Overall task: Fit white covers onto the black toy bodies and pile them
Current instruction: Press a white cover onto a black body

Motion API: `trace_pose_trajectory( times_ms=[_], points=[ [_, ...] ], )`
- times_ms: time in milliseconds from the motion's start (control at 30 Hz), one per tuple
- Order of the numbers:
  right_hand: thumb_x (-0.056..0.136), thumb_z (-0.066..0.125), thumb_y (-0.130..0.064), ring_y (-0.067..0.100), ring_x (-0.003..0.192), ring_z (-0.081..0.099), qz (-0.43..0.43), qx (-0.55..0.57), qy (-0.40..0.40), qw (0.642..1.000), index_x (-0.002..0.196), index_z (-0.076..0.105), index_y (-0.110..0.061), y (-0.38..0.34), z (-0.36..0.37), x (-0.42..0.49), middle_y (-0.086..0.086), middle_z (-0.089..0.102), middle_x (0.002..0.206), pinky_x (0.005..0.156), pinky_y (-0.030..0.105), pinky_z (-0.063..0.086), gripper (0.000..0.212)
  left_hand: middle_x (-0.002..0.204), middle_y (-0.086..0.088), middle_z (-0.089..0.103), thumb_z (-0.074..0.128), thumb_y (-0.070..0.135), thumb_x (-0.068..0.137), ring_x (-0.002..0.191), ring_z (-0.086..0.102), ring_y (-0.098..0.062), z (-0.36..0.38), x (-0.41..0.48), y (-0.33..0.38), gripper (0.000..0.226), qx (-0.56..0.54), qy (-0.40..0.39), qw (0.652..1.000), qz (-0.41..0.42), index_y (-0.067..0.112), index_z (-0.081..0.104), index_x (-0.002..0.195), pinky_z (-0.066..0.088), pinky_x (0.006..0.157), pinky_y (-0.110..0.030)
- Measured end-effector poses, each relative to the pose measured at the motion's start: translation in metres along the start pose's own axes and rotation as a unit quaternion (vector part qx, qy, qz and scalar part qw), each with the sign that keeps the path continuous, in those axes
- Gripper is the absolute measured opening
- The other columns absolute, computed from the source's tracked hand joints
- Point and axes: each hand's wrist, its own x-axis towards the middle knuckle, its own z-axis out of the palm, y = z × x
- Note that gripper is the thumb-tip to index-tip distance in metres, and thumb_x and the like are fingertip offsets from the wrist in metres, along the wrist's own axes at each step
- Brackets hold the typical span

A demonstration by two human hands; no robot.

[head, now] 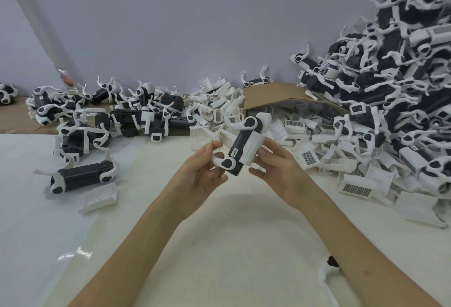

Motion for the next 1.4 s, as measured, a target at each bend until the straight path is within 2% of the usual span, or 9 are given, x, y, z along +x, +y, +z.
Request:
trace_pose_trajectory(
  times_ms=[333, 567, 700, 767, 933, 1000, 1100, 1267, 1400],
  points=[
    [0.093, 0.061, -0.024, 0.012, 0.097, 0.063, 0.022, 0.0, -0.062, 0.998, 0.128, 0.064, -0.021, -0.002, -0.005, -0.001, 0.0, 0.068, 0.113, 0.076, 0.027, 0.051, 0.035, 0.08, 0.002, 0.069, 0.056, 0.031, 0.095, 0.054, 0.061, -0.007, 0.001, -0.002, 0.001, 0.026, 0.008, -0.02, 1.0, -0.012, 0.022, 0.079, 0.091, 0.057, 0.064, -0.023],
    [0.089, 0.065, -0.03, 0.011, 0.094, 0.065, 0.032, -0.037, -0.055, 0.997, 0.109, 0.076, -0.023, 0.004, -0.001, -0.001, 0.0, 0.071, 0.107, 0.073, 0.025, 0.051, 0.023, 0.083, -0.004, 0.066, 0.056, 0.031, 0.097, 0.066, 0.057, -0.015, -0.003, 0.003, -0.002, 0.032, 0.073, 0.072, 0.995, 0.01, 0.012, 0.067, 0.12, 0.058, 0.066, -0.026],
    [0.087, 0.066, -0.036, 0.02, 0.1, 0.06, 0.046, -0.046, -0.01, 0.998, 0.114, 0.072, -0.015, 0.008, 0.0, 0.003, 0.007, 0.068, 0.109, 0.085, 0.036, 0.046, 0.035, 0.075, 0.003, 0.065, 0.057, 0.015, 0.101, 0.058, 0.057, -0.014, -0.004, 0.005, -0.008, 0.024, 0.193, 0.169, 0.965, 0.048, 0.023, 0.07, 0.12, 0.057, 0.064, -0.028],
    [0.081, 0.069, -0.041, 0.023, 0.102, 0.061, 0.051, -0.029, 0.004, 0.998, 0.114, 0.071, -0.012, 0.007, 0.001, 0.003, 0.009, 0.069, 0.11, 0.092, 0.041, 0.048, 0.043, 0.077, 0.005, 0.068, 0.058, 0.014, 0.1, 0.067, 0.064, -0.013, -0.002, 0.004, -0.009, 0.023, 0.284, 0.192, 0.935, 0.087, 0.028, 0.071, 0.113, 0.056, 0.065, -0.027],
    [0.084, 0.066, -0.04, 0.022, 0.103, 0.066, 0.054, -0.015, 0.001, 0.998, 0.114, 0.073, -0.014, 0.004, 0.002, 0.001, 0.011, 0.07, 0.116, 0.092, 0.038, 0.051, 0.04, 0.099, 0.01, 0.075, 0.064, 0.039, 0.091, 0.095, 0.068, -0.006, 0.007, 0.001, -0.012, 0.022, 0.374, 0.147, 0.908, 0.121, 0.03, 0.075, 0.108, 0.053, 0.088, -0.027],
    [0.087, 0.063, -0.036, 0.024, 0.105, 0.066, 0.054, -0.032, -0.006, 0.998, 0.116, 0.072, -0.015, 0.006, 0.003, 0.001, 0.011, 0.07, 0.117, 0.088, 0.035, 0.054, 0.037, 0.102, 0.015, 0.076, 0.061, 0.043, 0.086, 0.097, 0.068, -0.002, 0.011, 0.0, -0.014, 0.022, 0.379, 0.101, 0.912, 0.123, 0.041, 0.074, 0.103, 0.051, 0.083, -0.015],
    [0.09, 0.062, -0.033, 0.025, 0.11, 0.067, 0.053, -0.058, -0.019, 0.997, 0.117, 0.073, -0.022, 0.008, 0.005, -0.001, 0.011, 0.071, 0.12, 0.09, 0.036, 0.057, 0.031, 0.095, 0.015, 0.075, 0.063, 0.047, 0.083, 0.095, 0.067, -0.002, 0.012, -0.001, -0.017, 0.016, 0.424, 0.104, 0.888, 0.147, 0.054, 0.069, 0.095, 0.048, 0.079, -0.011],
    [0.091, 0.062, -0.031, 0.028, 0.116, 0.065, 0.043, -0.092, -0.028, 0.994, 0.129, 0.066, -0.018, 0.009, 0.004, 0.0, 0.011, 0.069, 0.125, 0.092, 0.039, 0.056, 0.04, 0.093, 0.012, 0.075, 0.066, 0.054, 0.08, 0.099, 0.065, -0.002, 0.008, -0.001, -0.018, 0.033, 0.474, 0.126, 0.853, 0.178, 0.044, 0.07, 0.11, 0.049, 0.087, -0.026],
    [0.088, 0.065, -0.027, 0.026, 0.112, 0.067, 0.035, -0.107, -0.021, 0.993, 0.126, 0.065, -0.014, 0.008, 0.005, 0.0, 0.011, 0.07, 0.122, 0.085, 0.033, 0.056, 0.04, 0.09, 0.015, 0.075, 0.068, 0.056, 0.076, 0.096, 0.067, -0.001, 0.009, -0.001, -0.019, 0.028, 0.51, 0.12, 0.827, 0.202, 0.052, 0.066, 0.103, 0.048, 0.092, -0.028]
  ],
)
